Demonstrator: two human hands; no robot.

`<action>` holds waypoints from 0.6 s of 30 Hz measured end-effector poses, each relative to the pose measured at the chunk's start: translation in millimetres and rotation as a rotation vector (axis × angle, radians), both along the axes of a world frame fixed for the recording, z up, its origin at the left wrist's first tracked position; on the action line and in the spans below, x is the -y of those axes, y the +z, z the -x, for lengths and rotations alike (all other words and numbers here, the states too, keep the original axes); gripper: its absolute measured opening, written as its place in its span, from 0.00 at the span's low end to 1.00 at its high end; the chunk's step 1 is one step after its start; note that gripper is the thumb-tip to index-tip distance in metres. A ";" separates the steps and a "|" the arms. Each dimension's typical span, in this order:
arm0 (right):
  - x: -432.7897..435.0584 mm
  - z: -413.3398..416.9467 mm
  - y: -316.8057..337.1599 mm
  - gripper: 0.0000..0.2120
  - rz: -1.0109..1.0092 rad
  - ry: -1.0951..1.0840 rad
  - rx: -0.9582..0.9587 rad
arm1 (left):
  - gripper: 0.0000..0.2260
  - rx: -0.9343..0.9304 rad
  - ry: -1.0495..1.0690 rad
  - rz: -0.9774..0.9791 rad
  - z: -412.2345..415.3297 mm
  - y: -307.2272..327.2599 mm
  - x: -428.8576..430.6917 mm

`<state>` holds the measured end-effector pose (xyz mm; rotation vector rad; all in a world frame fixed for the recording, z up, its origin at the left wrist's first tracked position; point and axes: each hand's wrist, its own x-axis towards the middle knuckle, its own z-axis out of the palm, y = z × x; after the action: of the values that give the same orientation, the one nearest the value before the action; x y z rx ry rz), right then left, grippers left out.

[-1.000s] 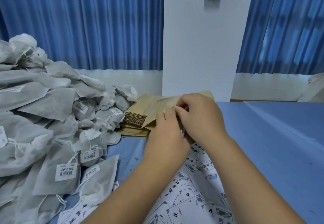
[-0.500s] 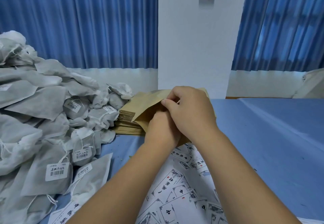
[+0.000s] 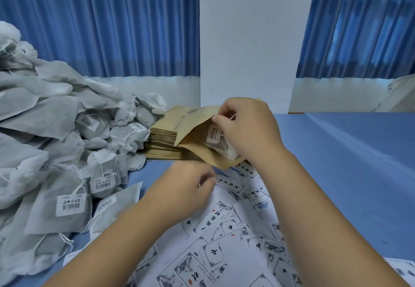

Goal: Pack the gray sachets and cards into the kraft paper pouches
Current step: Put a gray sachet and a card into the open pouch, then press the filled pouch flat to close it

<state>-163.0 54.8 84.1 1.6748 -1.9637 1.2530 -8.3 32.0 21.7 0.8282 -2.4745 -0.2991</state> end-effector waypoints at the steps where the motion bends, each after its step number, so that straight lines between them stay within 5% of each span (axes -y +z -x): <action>1: 0.3 0.3 -0.4 0.07 -0.003 0.002 0.005 | 0.09 0.119 0.039 -0.057 0.4 -5.5 -3.3; 5: 0.4 1.3 -1.4 0.07 -0.025 0.005 -0.001 | 0.23 0.421 0.122 -0.063 9.0 -27.0 -14.7; 11: 1.0 4.9 0.3 0.06 -0.029 0.008 0.009 | 0.11 0.211 0.219 -0.334 10.3 -29.8 -10.4; 18: 1.4 5.4 0.4 0.06 -0.042 0.011 0.019 | 0.21 0.260 0.351 -0.353 8.5 -27.3 -13.0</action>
<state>-168.3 53.4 84.5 1.7014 -2.0082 1.2447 -16.8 45.0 -5.6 1.5113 -2.4802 -0.5375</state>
